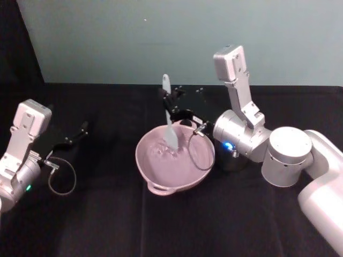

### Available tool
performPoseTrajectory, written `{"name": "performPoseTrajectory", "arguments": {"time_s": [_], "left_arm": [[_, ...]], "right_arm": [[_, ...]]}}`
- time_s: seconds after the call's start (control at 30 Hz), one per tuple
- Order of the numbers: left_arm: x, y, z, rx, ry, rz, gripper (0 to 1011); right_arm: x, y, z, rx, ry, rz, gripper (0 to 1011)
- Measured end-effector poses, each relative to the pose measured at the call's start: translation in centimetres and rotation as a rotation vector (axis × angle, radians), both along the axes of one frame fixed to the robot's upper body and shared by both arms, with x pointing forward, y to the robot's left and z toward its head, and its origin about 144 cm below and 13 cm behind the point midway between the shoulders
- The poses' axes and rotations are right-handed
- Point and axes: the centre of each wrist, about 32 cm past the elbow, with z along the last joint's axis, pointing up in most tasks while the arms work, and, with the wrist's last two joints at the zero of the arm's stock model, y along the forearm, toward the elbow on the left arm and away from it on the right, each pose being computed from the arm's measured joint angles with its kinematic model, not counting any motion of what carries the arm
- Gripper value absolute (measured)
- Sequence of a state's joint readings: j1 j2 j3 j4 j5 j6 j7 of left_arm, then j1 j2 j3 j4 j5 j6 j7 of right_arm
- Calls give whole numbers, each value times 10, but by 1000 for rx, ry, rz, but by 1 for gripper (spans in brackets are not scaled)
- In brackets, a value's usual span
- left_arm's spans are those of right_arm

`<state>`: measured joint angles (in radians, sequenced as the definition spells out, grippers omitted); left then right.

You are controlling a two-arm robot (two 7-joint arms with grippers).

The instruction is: Use the one hand to pick up the spoon and stir the clear water in the bowl.

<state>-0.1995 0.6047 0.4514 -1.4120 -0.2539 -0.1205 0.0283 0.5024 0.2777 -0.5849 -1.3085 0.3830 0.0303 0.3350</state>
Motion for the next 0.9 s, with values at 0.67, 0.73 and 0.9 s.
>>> {"name": "performPoseTrajectory", "arguments": {"time_s": [0.67, 0.73, 0.9], "left_arm": [[0, 0, 0, 0, 0, 0, 1011], [0, 0, 0, 0, 0, 0, 1011], [0, 0, 0, 0, 0, 0, 1011]], "right_arm": [[-44, -38, 9, -11, 49, 57, 119], [-50, -36, 8, 7, 68, 82, 119], [-52, -21, 2, 51, 92, 108, 119]]}}
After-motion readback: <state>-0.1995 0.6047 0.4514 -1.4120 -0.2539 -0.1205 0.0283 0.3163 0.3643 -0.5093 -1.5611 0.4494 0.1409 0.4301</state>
